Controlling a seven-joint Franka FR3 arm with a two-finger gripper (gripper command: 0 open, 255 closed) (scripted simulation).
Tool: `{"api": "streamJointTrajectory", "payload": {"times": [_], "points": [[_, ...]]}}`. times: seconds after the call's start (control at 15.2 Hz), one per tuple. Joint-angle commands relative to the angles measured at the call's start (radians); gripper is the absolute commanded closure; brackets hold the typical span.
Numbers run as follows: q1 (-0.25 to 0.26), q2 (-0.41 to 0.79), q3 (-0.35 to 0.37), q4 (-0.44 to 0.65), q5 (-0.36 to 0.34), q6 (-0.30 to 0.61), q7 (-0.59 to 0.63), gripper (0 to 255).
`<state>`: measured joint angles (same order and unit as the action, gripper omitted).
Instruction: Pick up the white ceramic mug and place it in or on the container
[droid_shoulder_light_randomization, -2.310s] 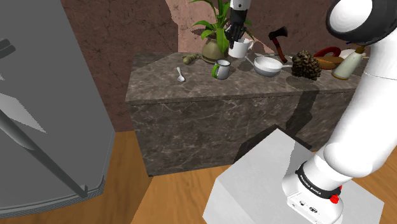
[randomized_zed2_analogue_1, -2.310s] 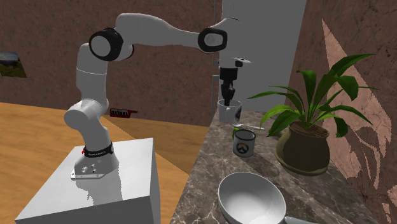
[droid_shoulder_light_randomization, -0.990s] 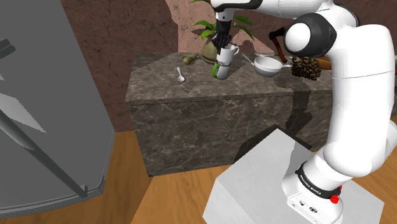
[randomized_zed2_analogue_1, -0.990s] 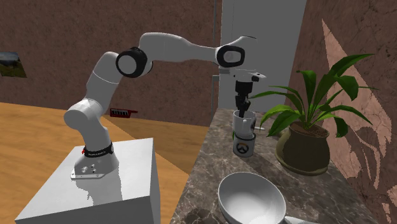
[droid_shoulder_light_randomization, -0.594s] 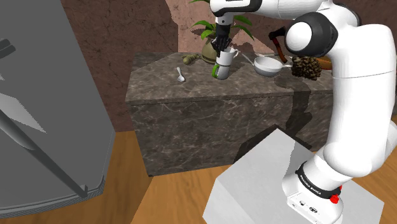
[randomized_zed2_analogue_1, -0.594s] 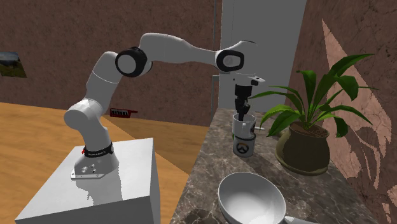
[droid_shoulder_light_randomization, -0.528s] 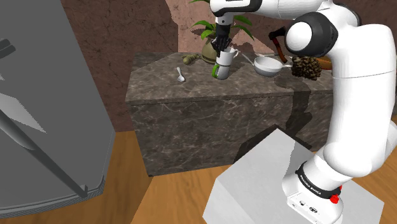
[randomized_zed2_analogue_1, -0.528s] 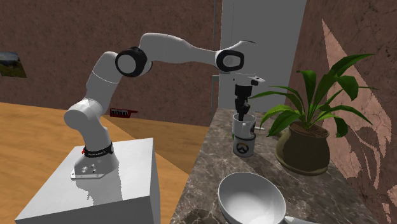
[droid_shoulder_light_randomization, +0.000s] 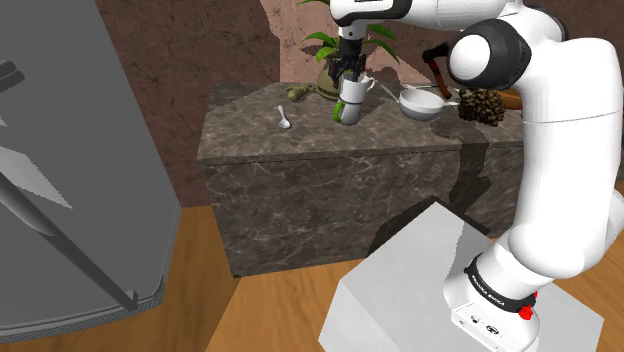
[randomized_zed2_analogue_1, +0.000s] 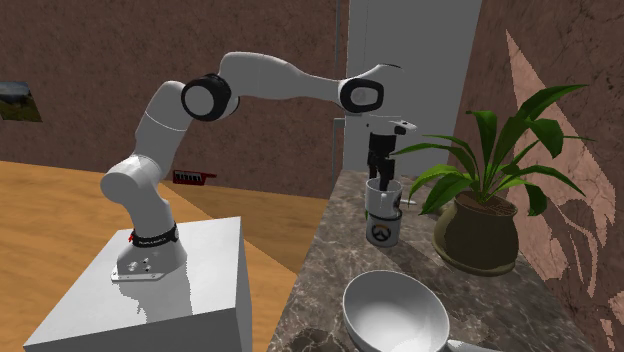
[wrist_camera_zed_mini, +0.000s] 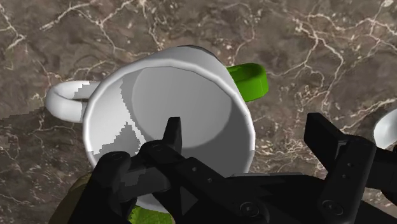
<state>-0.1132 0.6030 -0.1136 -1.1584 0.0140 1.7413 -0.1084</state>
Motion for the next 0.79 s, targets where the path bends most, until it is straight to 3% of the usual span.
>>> {"api": "streamJointTrajectory", "payload": {"times": [0.0,0.26,0.73], "points": [[0.000,0.000,0.000,0.000,0.000,0.000,0.000,0],[-0.005,0.031,0.001,0.179,0.002,-0.148,0.000,0],[-0.005,0.031,0.001,0.179,0.002,-0.148,0.000,0]]}}
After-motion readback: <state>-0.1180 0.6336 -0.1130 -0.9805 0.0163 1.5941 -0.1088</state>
